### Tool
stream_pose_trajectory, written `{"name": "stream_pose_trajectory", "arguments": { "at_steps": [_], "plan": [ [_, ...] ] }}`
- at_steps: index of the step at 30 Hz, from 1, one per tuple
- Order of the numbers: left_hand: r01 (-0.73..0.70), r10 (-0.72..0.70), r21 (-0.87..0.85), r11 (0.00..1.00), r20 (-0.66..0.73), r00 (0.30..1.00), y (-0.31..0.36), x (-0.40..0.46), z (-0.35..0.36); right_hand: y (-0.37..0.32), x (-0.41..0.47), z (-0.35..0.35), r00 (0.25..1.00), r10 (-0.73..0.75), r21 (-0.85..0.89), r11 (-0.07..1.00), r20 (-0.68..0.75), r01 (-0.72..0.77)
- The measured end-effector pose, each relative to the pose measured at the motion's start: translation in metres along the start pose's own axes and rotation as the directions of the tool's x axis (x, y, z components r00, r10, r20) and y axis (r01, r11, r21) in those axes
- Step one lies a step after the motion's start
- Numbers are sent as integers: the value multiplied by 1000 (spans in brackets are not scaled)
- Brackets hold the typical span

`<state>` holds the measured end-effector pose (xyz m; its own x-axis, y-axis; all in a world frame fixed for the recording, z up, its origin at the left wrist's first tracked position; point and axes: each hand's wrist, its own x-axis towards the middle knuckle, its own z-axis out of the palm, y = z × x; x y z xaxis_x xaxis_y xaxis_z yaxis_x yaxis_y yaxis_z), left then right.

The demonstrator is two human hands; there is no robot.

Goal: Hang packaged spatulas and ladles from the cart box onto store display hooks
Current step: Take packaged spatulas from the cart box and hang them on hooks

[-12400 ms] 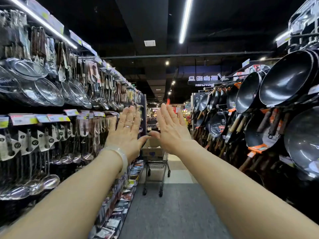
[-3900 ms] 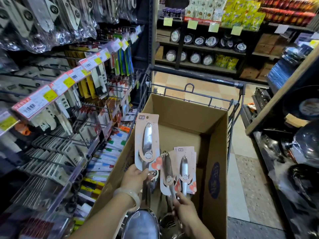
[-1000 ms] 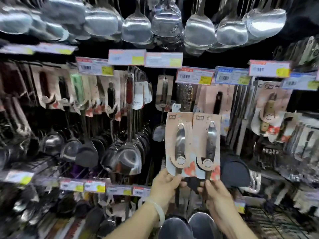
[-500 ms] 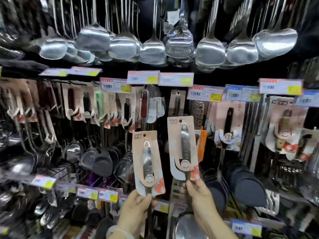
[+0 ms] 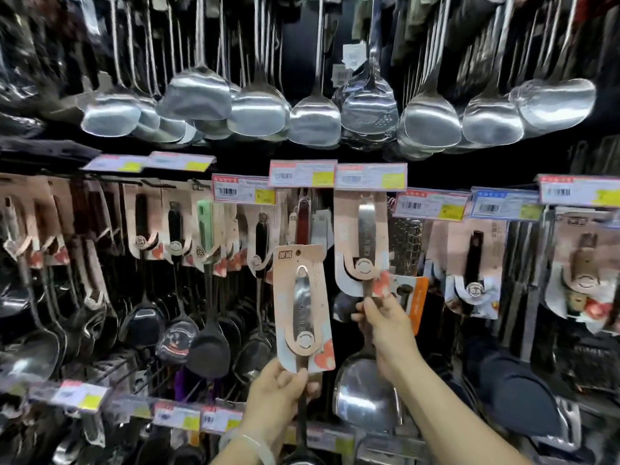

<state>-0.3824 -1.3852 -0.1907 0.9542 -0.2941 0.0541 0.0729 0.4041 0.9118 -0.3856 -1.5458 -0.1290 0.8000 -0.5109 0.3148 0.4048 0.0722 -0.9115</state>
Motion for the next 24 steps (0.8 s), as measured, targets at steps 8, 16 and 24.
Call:
{"name": "stream_pose_trajectory", "arguments": {
  "at_steps": [8, 16, 24],
  "plan": [
    [9, -8, -5, 1000, 48, 999, 2, 14, -20, 10, 4, 8, 1000, 16, 43, 999, -23, -15],
    [38, -35, -33, 999, 101, 994, -1, 17, -22, 17, -1, 12, 996, -11, 54, 998, -84, 15],
    [26, -23, -22, 999, 120, 993, -4, 18, -22, 15, -5, 7, 989, 27, 58, 998, -148, -18]
  ]
}}
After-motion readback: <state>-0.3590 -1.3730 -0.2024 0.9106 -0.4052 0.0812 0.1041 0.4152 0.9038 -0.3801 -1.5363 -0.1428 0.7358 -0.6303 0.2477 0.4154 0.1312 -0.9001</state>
